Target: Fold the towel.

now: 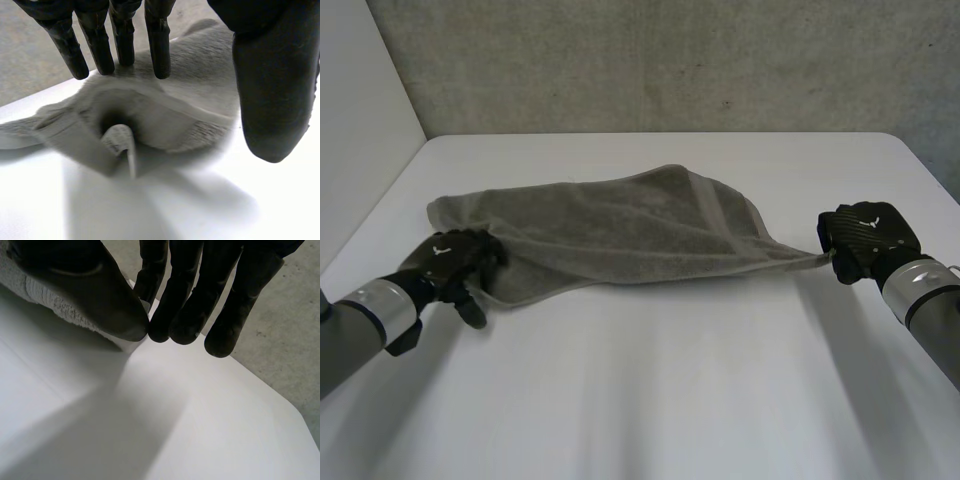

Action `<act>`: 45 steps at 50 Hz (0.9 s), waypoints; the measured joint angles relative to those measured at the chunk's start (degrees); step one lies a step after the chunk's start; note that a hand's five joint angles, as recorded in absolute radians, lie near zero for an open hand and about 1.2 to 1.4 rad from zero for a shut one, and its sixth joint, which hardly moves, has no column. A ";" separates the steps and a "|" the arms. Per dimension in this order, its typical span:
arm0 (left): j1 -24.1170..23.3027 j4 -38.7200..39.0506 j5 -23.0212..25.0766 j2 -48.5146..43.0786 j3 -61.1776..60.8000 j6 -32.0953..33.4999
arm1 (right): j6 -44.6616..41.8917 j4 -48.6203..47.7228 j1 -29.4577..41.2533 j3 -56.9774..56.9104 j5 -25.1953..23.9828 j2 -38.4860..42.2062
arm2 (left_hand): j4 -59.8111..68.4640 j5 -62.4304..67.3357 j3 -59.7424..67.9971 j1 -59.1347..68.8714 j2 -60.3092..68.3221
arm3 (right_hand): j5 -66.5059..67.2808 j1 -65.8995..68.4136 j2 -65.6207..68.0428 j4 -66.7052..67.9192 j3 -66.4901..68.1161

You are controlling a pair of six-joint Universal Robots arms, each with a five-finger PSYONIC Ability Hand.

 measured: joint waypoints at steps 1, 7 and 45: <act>0.59 -0.06 0.01 0.29 -0.07 0.28 | -0.01 -0.05 0.07 0.09 -0.01 0.04 | 0.67 1.56 0.60 1.01 0.69 | 0.00 0.00 0.00 0.00 0.00; 4.38 0.19 0.13 1.18 -0.63 3.35 | -0.16 -0.31 0.39 0.60 -0.13 0.37 | 6.34 7.84 6.54 7.76 6.49 | 0.00 0.01 0.00 0.01 0.00; 3.60 4.39 -0.36 -1.47 -1.12 6.54 | -0.62 0.21 -0.02 -0.45 0.41 2.19 | 58.84 56.82 57.16 55.28 57.14 | 0.05 0.05 0.00 0.02 -0.01</act>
